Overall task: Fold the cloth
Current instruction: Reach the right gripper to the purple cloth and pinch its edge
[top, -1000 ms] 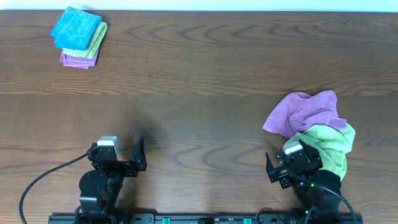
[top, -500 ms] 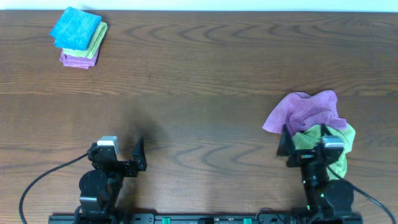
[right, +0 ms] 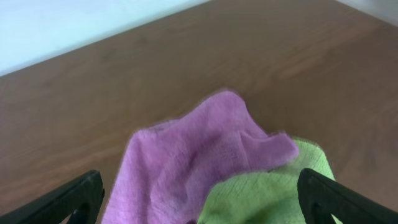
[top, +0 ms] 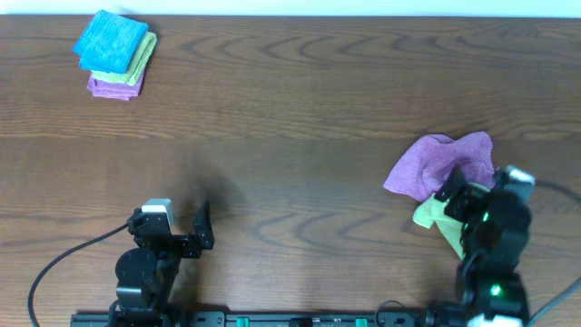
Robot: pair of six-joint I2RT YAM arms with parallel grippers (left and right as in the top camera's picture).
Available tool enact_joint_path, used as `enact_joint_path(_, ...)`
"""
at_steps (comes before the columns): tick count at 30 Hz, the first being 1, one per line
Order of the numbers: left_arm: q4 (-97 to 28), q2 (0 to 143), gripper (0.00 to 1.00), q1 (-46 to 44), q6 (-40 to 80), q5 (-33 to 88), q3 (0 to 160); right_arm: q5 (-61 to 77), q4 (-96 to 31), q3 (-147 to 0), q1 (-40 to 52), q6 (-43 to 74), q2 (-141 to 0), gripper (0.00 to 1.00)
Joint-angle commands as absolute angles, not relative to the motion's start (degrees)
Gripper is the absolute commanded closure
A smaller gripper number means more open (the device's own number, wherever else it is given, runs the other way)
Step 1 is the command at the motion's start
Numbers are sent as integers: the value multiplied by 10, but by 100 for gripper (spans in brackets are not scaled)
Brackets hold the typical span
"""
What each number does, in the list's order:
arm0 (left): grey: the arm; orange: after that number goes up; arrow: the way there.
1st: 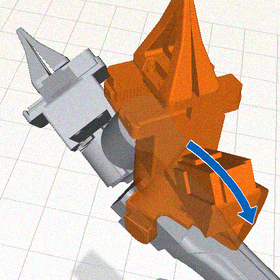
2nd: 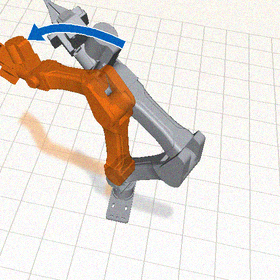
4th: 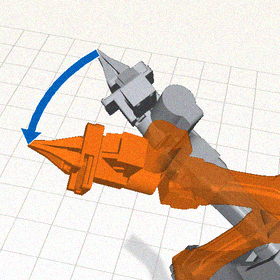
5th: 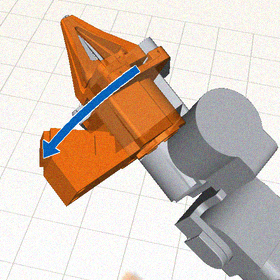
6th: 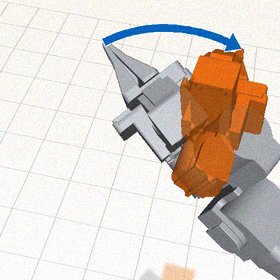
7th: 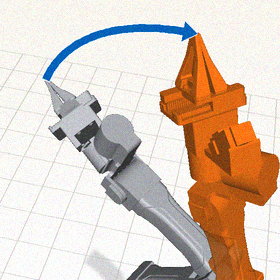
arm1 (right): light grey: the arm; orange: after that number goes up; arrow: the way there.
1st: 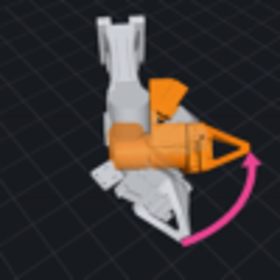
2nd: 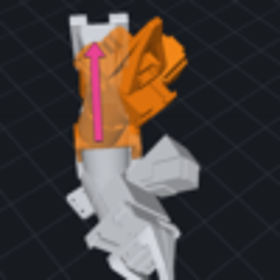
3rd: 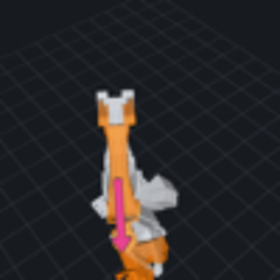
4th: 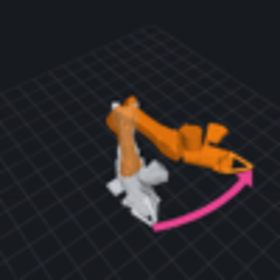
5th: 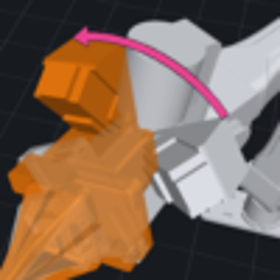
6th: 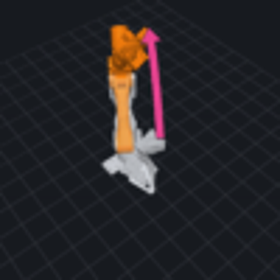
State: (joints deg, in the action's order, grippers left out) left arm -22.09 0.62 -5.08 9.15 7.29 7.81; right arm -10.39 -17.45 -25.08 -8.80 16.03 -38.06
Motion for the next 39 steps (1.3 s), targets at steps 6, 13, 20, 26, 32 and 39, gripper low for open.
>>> enact_joint_path(6, -222, 3, 5, -48, 92, 71, 66, 43, -295, -371, -102, 193, -588, 1)
enact_joint_path(13, -222, 3, 5, -48, 92, 71, 66, 136, -294, -371, -101, 193, -657, 1)
enact_joint_path(20, -222, 3, 5, -48, 92, 71, 66, 87, -179, -371, -101, 188, -664, 2)
enact_joint_path(26, -222, 3, 5, -48, 92, 71, 66, -79, -57, -371, -101, 188, -724, 3)
enact_joint_path(32, -222, 3, 5, -48, 92, 71, 66, -171, 8, -371, -108, 188, -838, 1)
enact_joint_path(39, -222, 3, 5, -48, 92, 71, 66, -163, 67, -371, -138, 189, -921, 7)
